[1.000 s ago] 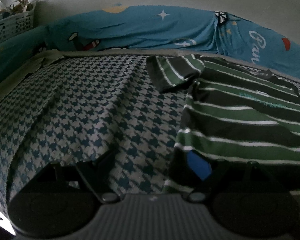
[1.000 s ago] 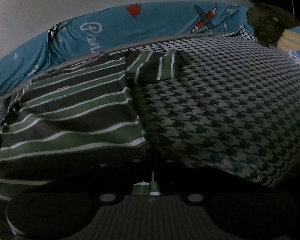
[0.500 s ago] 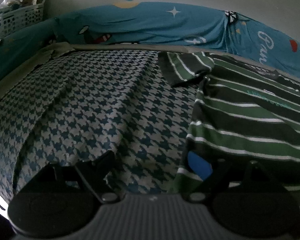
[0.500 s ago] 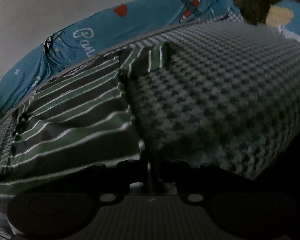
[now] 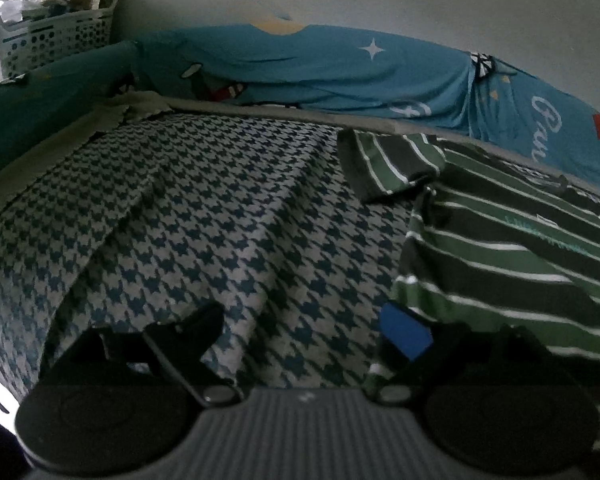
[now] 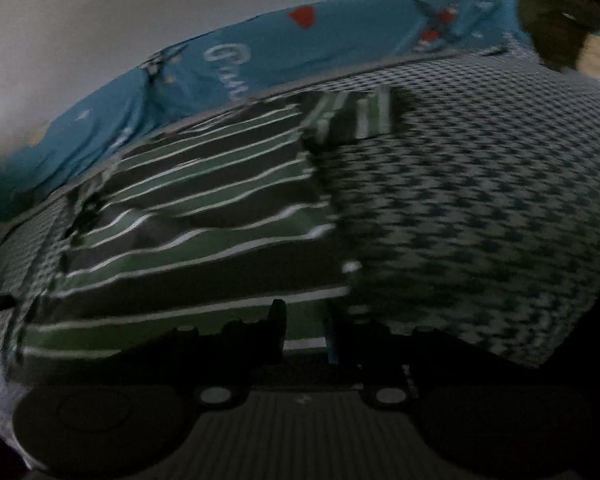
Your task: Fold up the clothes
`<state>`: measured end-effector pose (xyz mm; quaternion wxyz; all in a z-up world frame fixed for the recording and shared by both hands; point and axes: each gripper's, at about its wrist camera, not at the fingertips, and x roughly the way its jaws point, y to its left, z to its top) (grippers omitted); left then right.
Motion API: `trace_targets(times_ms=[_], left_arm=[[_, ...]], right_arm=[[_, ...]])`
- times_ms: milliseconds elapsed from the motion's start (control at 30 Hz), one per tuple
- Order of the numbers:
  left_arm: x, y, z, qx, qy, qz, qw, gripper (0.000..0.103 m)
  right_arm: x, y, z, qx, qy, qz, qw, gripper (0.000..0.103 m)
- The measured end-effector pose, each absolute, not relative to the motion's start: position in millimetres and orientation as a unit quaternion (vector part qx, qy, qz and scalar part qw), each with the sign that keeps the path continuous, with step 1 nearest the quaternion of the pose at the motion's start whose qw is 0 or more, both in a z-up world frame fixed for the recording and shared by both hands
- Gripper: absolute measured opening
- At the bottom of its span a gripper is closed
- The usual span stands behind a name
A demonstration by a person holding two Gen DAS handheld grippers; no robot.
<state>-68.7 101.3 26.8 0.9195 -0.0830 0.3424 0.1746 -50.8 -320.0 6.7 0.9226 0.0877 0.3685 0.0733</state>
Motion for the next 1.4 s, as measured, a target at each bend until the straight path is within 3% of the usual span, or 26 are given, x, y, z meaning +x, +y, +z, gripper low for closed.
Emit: trace_targets(times_ms=[300,800,1400], left_arm=[[-70.2,111.7,34.6,-0.100,0.343,0.174,0.918,0.090],[-73.7,114.2,58.1,-0.088,0.326,0.157,0.928,0.101],[-76.3,127.7,69.1,-0.105,0.328,0.174,0.923,0.103]], right_arm=[[-54.4,-272.5,13.2,0.053,0.365,0.195,0.909,0.021],[-69.4,-157.4,29.6,-0.028,0.356,0.385,0.851,0.021],[-76.4,-59.7,19.3,-0.119,0.338,0.453,0.816,0.021]])
